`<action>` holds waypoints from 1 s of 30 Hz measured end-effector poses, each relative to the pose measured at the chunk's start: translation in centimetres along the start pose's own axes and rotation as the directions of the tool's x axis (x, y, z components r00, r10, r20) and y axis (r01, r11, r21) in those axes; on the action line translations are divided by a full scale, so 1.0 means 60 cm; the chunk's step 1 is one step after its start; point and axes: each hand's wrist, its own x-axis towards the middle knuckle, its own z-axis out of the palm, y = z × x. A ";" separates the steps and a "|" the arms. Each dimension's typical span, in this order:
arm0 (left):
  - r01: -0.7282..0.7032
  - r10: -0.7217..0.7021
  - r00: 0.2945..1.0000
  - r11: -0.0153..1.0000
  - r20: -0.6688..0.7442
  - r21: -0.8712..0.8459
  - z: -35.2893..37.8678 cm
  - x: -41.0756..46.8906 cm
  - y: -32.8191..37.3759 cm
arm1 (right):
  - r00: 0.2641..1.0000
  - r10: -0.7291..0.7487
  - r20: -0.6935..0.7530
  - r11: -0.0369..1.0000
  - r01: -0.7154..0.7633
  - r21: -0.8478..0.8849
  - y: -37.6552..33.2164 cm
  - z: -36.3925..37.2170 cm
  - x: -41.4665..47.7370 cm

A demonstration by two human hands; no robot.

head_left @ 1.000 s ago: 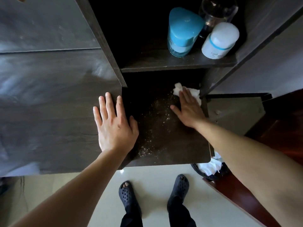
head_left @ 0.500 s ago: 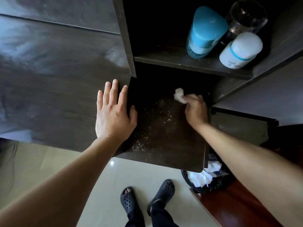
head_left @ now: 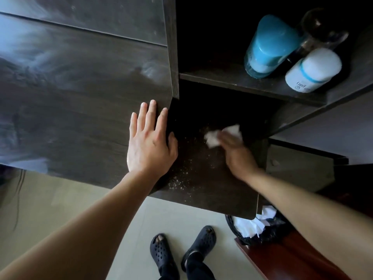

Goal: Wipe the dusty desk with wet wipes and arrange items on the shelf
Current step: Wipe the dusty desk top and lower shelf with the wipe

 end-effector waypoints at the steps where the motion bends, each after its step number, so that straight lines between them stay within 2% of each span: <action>1: 0.000 0.000 1.000 1.000 -0.002 -0.001 0.000 0.000 0.000 | 0.996 0.080 -0.044 0.997 -0.081 -0.009 0.020 -0.013 0.040; 3: 0.001 -0.002 1.000 1.000 -0.006 -0.006 0.003 0.001 -0.001 | 0.963 0.249 -0.099 0.968 -0.252 -0.013 0.038 -0.025 0.107; 5: -0.002 0.002 1.000 1.000 -0.005 -0.012 0.005 0.001 -0.002 | 0.948 0.308 -0.075 0.951 -0.308 0.015 0.012 -0.011 0.100; 9: 0.005 -0.005 1.000 1.000 0.009 -0.013 -0.001 -0.002 -0.001 | 0.996 0.052 0.078 0.998 -0.048 -0.041 -0.058 0.022 -0.058; 11: 0.001 -0.001 1.000 1.000 0.013 -0.015 -0.002 -0.001 0.000 | 0.993 -0.018 0.116 0.999 0.023 -0.039 -0.037 0.007 -0.077; 12: 0.001 -0.001 1.000 1.000 0.008 -0.020 -0.002 -0.001 0.000 | 0.994 0.012 0.111 0.999 -0.006 -0.051 -0.015 -0.004 -0.054; 15: -0.002 0.002 1.000 1.000 0.001 -0.022 0.001 0.000 -0.002 | 0.957 0.289 -0.031 0.955 -0.291 -0.066 0.043 -0.032 0.040; 17: -0.005 0.005 1.000 1.000 -0.005 -0.029 0.004 0.001 -0.004 | 0.935 0.351 -0.059 0.933 -0.354 -0.059 0.023 -0.014 0.050; 20: -0.008 0.008 1.000 0.999 0.000 -0.043 0.001 0.000 -0.004 | 0.987 0.159 0.009 0.984 -0.158 -0.088 -0.077 0.046 -0.064; 22: -0.005 0.005 1.000 0.999 -0.005 -0.047 -0.001 0.000 -0.004 | 0.995 0.016 0.093 0.999 -0.011 -0.047 -0.119 0.065 -0.156; 25: -0.012 0.010 1.000 0.997 -0.029 -0.072 0.001 -0.001 -0.003 | 0.987 -0.104 0.124 0.994 0.109 -0.030 -0.083 0.044 -0.177; 27: -0.013 0.009 0.999 0.997 -0.044 -0.081 0.002 0.000 -0.005 | 0.998 -0.021 0.054 0.999 0.023 -0.043 -0.053 0.021 -0.131; 30: -0.017 0.014 1.000 0.995 -0.027 -0.100 0.003 -0.001 -0.009 | 0.970 0.239 -0.039 0.970 -0.240 -0.035 -0.069 0.032 -0.086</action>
